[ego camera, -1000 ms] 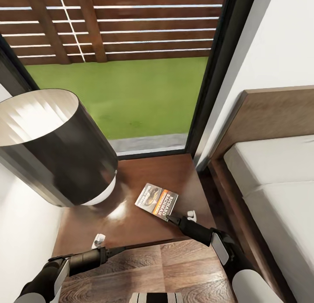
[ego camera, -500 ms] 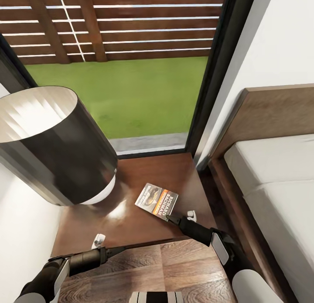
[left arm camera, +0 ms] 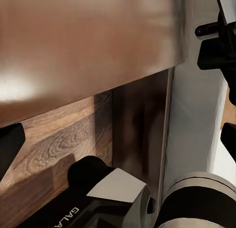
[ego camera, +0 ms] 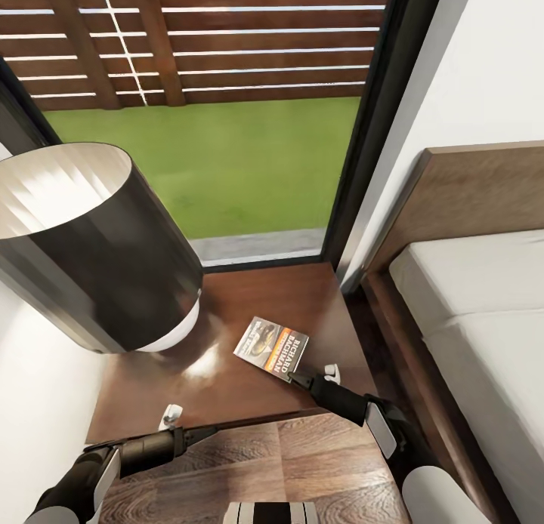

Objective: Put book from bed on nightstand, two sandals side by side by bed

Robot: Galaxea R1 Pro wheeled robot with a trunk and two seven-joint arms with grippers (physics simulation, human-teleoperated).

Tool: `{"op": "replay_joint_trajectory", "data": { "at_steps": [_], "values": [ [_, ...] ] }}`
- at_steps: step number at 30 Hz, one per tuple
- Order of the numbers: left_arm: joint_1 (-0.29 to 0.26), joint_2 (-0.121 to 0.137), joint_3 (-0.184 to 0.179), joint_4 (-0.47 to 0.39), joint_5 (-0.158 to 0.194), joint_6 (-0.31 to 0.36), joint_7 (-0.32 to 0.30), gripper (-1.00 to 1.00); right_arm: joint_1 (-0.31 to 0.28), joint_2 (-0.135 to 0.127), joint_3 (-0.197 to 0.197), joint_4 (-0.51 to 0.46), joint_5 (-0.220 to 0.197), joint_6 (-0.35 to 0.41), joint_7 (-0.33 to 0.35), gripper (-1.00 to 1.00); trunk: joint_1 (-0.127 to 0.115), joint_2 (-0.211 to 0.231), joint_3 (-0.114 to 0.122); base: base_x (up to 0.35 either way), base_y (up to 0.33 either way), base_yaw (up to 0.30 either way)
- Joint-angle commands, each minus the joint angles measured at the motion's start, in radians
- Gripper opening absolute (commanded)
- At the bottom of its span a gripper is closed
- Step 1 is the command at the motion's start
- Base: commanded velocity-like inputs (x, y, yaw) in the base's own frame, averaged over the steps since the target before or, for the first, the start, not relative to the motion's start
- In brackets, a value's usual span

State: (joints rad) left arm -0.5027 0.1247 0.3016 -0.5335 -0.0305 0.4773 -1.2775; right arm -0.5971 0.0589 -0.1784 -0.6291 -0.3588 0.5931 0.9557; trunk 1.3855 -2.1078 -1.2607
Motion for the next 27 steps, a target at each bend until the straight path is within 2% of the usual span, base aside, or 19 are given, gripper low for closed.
{"op": "replay_joint_trajectory", "data": {
  "at_steps": [1,9,12,27],
  "values": [
    [0.0,0.0,0.004,0.0,-0.003,0.01,-0.005,1.0,-0.001,0.001,-0.004,0.0,-0.002,0.007,0.002,-1.0,0.0,0.0,-0.001,0.0,0.0,0.0],
    [0.0,0.0,0.004,0.0,-0.003,0.01,-0.005,1.0,-0.001,0.001,-0.004,0.0,-0.002,0.007,0.002,-1.0,0.0,0.0,-0.001,0.0,0.0,0.0],
    [0.0,0.0,0.004,0.0,-0.002,0.01,-0.005,1.0,-0.001,0.001,-0.004,0.0,-0.001,0.007,0.002,-1.0,0.011,-0.021,-0.01,0.0,0.0,0.0],
    [0.0,0.0,0.004,0.0,-0.003,0.01,-0.005,1.0,0.0,0.001,-0.004,0.0,-0.001,0.007,0.002,-1.0,0.011,-0.021,-0.01,0.0,0.0,0.0]
  ]
}}
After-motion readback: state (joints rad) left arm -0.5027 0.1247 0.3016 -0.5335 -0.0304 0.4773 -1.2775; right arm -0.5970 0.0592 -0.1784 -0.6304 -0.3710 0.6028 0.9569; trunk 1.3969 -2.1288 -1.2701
